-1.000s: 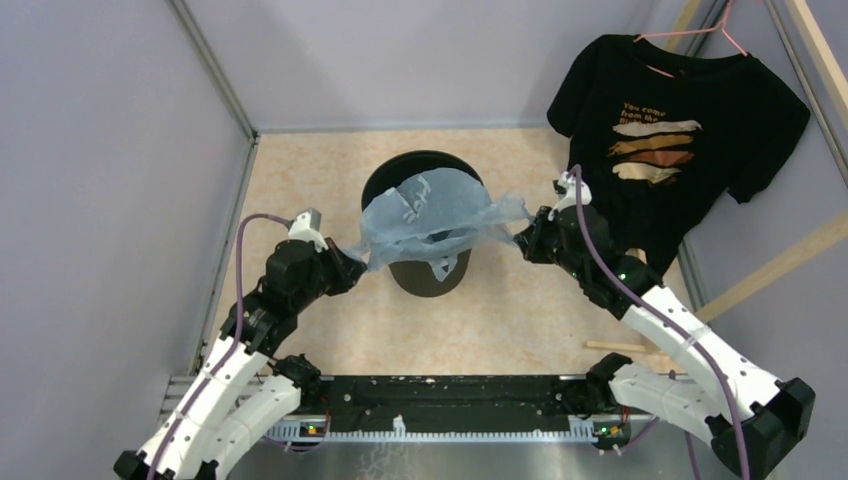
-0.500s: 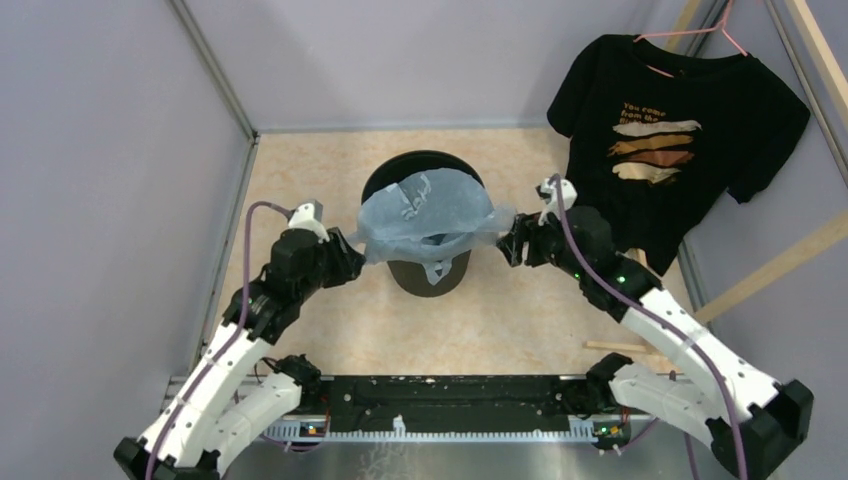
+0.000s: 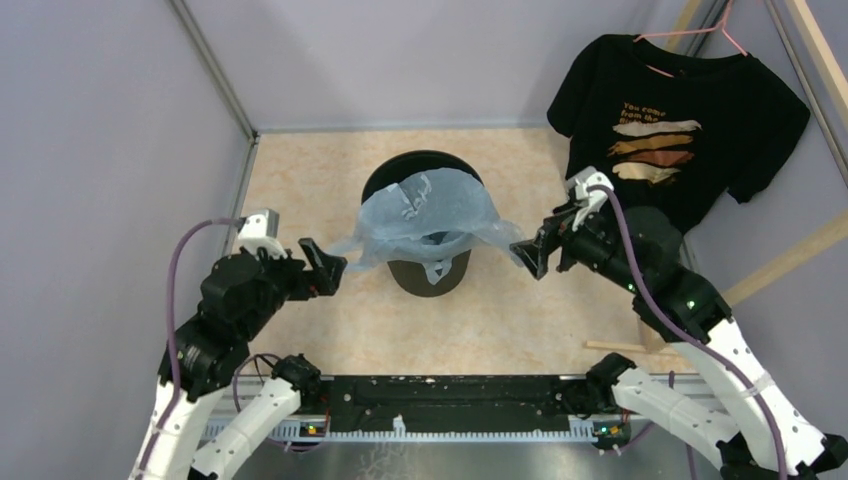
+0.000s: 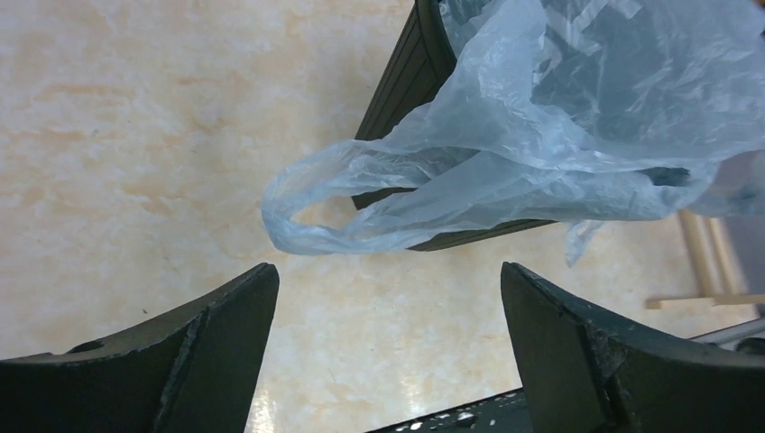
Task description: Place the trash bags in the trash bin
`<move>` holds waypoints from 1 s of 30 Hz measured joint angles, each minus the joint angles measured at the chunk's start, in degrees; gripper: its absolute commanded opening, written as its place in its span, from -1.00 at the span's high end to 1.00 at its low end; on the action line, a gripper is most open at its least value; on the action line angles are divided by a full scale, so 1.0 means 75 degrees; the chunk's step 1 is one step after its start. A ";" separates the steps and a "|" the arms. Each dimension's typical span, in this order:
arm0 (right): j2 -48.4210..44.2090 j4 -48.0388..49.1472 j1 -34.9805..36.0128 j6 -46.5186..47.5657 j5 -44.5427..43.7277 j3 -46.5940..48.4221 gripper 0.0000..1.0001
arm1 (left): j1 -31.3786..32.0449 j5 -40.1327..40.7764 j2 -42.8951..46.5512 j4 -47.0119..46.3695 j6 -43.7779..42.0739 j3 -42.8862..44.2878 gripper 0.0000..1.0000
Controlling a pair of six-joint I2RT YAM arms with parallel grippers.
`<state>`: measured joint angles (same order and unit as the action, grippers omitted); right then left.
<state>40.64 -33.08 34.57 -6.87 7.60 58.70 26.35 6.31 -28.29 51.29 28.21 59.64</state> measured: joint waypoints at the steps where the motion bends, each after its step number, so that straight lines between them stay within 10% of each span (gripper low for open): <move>1: 0.0166 -0.0009 0.0058 0.0216 0.0009 0.0207 -0.74 | 0.0000 -0.0006 -0.0213 -0.0020 -0.0187 0.0064 -0.97; 9: 0.1853 -0.0117 0.2576 0.1757 -0.1810 0.1364 -0.73 | 0.0000 -0.0227 -0.2072 -0.0705 -0.1122 -0.0023 -0.96; 13: 0.2556 0.0000 0.3203 0.2180 -0.3075 0.1402 -0.33 | 0.0000 -0.0248 -0.2127 -0.0898 -0.1177 -0.0326 -0.89; 16: 0.3019 0.0181 0.3212 0.2366 -0.3891 0.1545 0.30 | 0.0000 -0.0181 -0.2127 -0.1084 -0.1183 -0.0341 -0.82; 23: 0.3188 0.0962 0.2833 0.2259 -0.4191 0.1967 0.93 | 0.0000 -0.0122 -0.2273 -0.1306 -0.1180 -0.0341 -0.65; 30: 0.3552 0.1311 0.0746 0.1145 -0.2177 0.2591 1.00 | -0.0006 -0.0085 -0.2567 -0.1431 -0.1142 -0.0326 -0.49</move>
<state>67.29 -23.24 40.16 1.72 -8.73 78.13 26.30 5.67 -47.55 40.56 19.64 57.19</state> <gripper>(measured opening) 0.004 0.761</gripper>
